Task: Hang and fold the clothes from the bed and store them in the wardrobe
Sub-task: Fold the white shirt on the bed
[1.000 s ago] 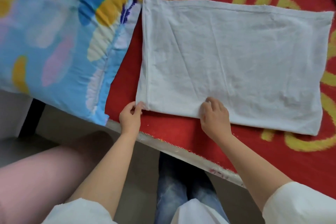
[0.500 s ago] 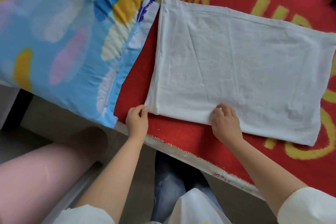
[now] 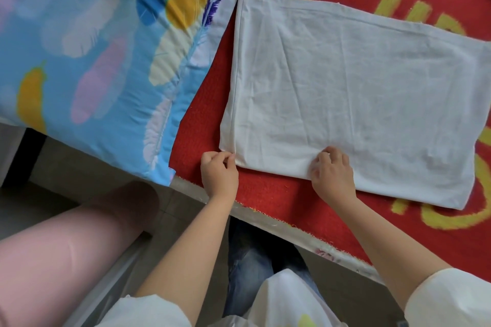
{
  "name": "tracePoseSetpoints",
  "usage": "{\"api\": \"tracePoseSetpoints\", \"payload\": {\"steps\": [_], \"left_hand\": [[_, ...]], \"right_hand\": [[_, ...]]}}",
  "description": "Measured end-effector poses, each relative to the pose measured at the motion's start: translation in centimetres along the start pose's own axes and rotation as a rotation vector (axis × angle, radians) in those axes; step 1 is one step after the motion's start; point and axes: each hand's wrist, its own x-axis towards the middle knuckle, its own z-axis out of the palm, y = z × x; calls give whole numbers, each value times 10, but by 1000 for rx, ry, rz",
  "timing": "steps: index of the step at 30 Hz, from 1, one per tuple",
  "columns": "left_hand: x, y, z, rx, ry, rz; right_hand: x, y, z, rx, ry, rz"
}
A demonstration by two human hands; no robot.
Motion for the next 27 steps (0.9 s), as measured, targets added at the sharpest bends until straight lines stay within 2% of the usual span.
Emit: {"api": "tracePoseSetpoints", "payload": {"steps": [6, 9, 13, 16, 21, 23, 27], "left_hand": [[2, -11, -24, -658, -4, -247], [14, -12, -34, -755, -106, -256], [32, -22, -40, -491, -251, -159], [36, -24, -42, -348, -265, -175], [35, -13, -39, -8, -37, -232], [37, -11, -41, 108, -5, -242], [26, -1, -39, 323, 33, -98]], "right_hand": [[-1, -2, -3, -53, -58, -42], [-3, -2, -2, -87, -109, -44], [-5, 1, -2, -108, -170, -24], [-5, 2, -3, -115, -183, -22], [-8, 3, -6, -47, -228, -26], [-9, 8, -10, -16, -238, 14], [-12, 27, -24, 74, -267, 131]]}}
